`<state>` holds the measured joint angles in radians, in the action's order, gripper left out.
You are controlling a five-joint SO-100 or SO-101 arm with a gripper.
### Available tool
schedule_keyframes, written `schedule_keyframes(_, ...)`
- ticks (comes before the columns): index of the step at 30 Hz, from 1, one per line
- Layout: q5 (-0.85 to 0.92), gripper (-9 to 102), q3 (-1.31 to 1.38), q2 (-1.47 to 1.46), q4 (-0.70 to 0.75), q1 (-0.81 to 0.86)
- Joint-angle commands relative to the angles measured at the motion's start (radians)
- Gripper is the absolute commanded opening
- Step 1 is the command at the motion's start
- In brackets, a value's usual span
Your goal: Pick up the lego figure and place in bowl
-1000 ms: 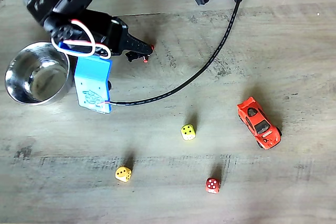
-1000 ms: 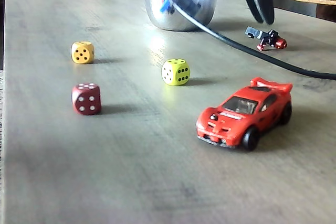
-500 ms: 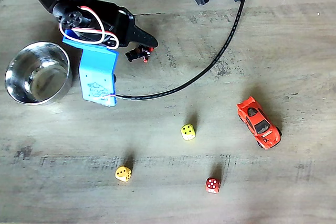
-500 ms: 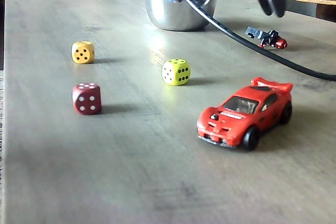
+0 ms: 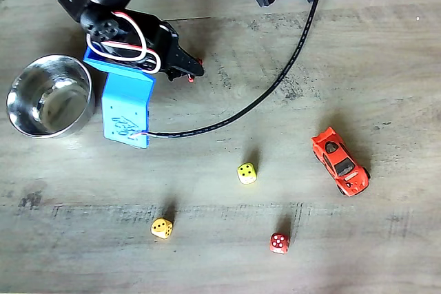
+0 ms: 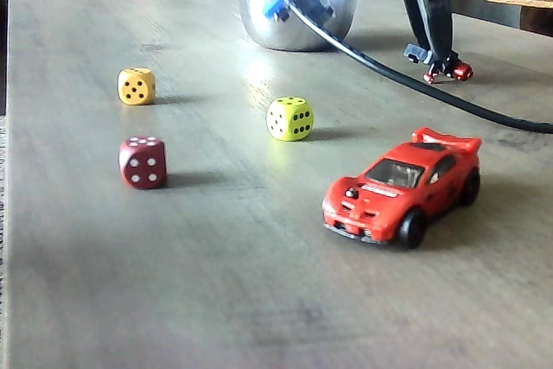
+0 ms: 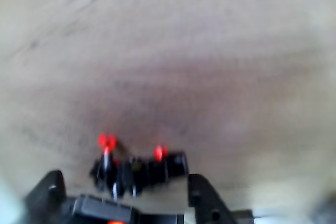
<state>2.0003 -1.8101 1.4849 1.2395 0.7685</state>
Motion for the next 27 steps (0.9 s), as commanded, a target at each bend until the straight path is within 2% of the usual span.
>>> schedule_keyframes(1,0.000,28,-0.034,0.058,-0.061,-0.006)
schedule_keyframes(7,0.000,28,-0.072,0.058,-0.129,-0.006)
schedule_keyframes(27,0.003,27,-0.133,0.074,-0.123,-0.008)
